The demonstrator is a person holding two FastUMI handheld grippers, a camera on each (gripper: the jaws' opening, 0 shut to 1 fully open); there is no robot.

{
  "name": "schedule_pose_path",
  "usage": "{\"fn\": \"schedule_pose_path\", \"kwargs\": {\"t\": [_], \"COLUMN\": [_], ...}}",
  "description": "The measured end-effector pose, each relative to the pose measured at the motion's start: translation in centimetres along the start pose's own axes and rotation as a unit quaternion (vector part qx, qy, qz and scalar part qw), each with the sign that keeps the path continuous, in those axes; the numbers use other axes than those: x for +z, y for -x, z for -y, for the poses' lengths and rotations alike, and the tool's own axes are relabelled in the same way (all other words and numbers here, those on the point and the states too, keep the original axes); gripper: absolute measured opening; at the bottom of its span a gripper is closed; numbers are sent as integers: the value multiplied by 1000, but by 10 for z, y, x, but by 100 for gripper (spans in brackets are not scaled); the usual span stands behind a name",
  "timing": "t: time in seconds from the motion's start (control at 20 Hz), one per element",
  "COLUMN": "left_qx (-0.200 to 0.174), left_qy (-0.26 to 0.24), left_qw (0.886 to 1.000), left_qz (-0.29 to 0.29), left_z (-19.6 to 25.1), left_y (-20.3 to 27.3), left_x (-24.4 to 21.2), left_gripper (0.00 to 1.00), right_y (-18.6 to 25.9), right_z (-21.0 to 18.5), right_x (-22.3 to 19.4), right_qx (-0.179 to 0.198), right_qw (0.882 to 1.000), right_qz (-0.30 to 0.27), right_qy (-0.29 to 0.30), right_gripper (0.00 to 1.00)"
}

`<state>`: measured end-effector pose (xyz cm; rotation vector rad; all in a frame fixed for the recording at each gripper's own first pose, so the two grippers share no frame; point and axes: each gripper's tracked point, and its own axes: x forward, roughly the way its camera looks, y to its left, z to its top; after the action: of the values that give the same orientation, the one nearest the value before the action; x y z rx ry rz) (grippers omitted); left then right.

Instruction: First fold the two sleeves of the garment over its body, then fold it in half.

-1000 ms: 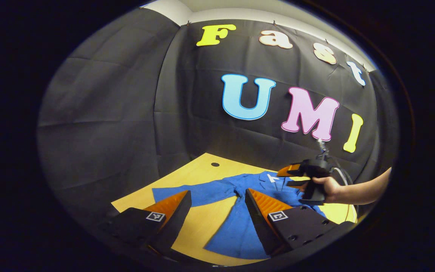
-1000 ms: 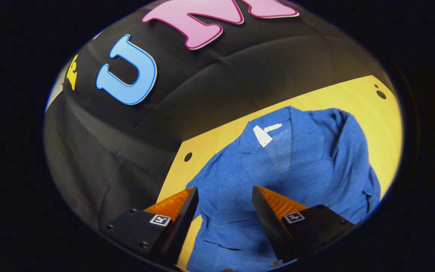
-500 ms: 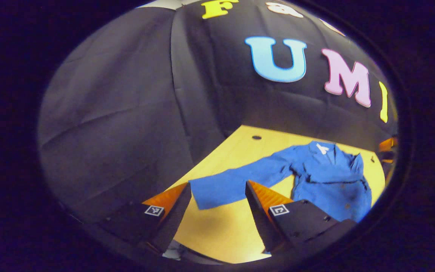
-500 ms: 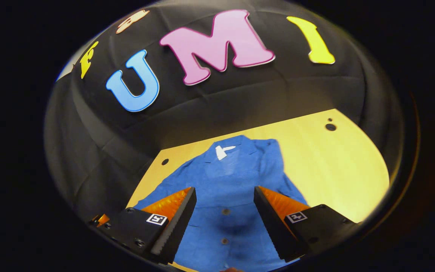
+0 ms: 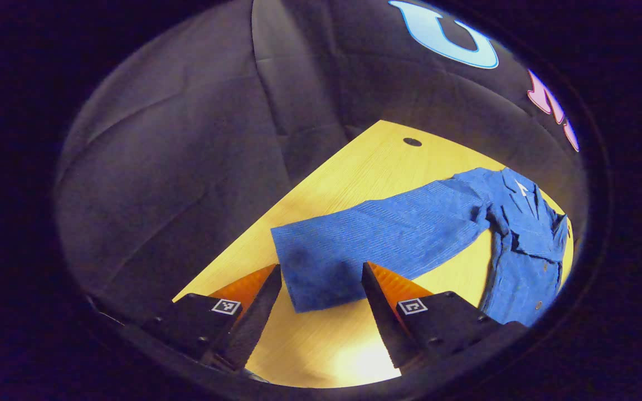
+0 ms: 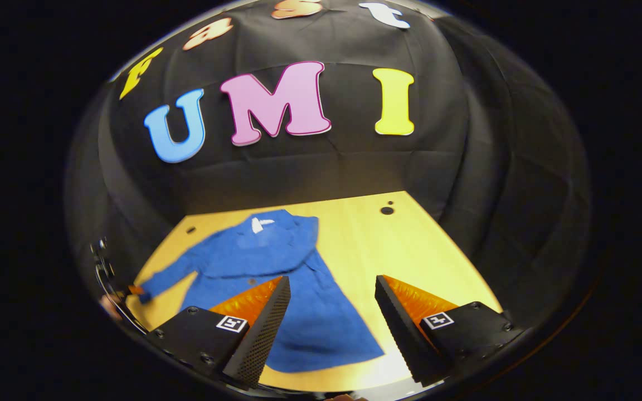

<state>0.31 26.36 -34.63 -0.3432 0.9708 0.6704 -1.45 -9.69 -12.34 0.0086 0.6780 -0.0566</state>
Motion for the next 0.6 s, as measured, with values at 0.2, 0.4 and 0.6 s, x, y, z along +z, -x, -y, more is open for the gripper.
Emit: {"fn": "schedule_pose_path", "kwargs": {"t": [0.2, 0.4, 0.6], "left_qx": [-10, -15, -33], "left_qy": [40, 30, -5], "left_qw": [998, 998, 998], "left_qz": [-56, -51, -62], "left_z": [11, 9, 16], "left_y": [-23, -25, -31], "left_x": [-15, -6, 0], "left_gripper": [85, 86, 70], "right_y": [43, 64, 69], "right_z": [17, 14, 4], "right_x": [-2, -12, -7], "right_qx": [-37, -47, -44], "right_qw": [999, 998, 998], "right_qz": [16, 14, 29], "right_qy": [-15, -45, -34], "right_gripper": [98, 97, 97]}}
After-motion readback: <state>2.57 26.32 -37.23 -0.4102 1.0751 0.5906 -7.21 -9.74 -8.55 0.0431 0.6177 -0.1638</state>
